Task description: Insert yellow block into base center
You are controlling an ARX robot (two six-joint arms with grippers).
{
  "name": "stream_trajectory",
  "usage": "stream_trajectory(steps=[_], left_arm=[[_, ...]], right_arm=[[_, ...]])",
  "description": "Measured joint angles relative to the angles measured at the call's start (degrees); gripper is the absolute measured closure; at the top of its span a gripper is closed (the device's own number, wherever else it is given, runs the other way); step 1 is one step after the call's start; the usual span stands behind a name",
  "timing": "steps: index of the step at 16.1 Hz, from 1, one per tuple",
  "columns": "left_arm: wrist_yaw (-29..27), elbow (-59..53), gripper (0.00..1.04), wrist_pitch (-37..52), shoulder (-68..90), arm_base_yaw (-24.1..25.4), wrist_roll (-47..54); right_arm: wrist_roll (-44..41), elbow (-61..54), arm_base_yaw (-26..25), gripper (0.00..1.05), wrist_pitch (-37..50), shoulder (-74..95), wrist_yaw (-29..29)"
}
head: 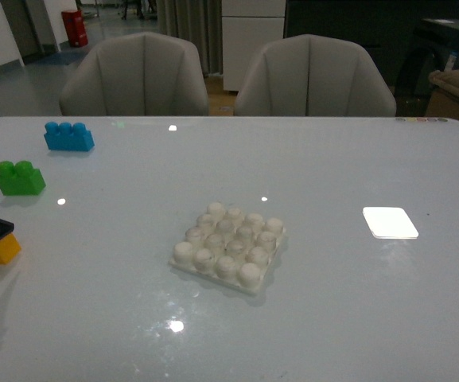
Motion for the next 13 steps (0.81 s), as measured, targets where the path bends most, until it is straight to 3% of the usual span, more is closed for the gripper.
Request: stream_trajectory(steps=[3,4,7,13], left_arm=[[-0.9,0.0,0.09,0.0,1.1,0.1,0.5],[-1.1,0.0,0.22,0.2,1.2,0.0,0.5],[-1.4,0.0,0.4,0.6,1.2,-0.2,0.4],[-1.6,-2.7,0.41,1.2,-1.2,-1.4,0.4]], right_arm=[[0.0,0.0,0.0,0.06,0.0,0.0,0.0],[0.0,0.0,0.0,0.06,0.0,0.0,0.0],[0.0,0.0,0.0,0.06,0.0,0.0,0.0],[0.0,0.0,0.0,0.06,0.0,0.0,0.0]])
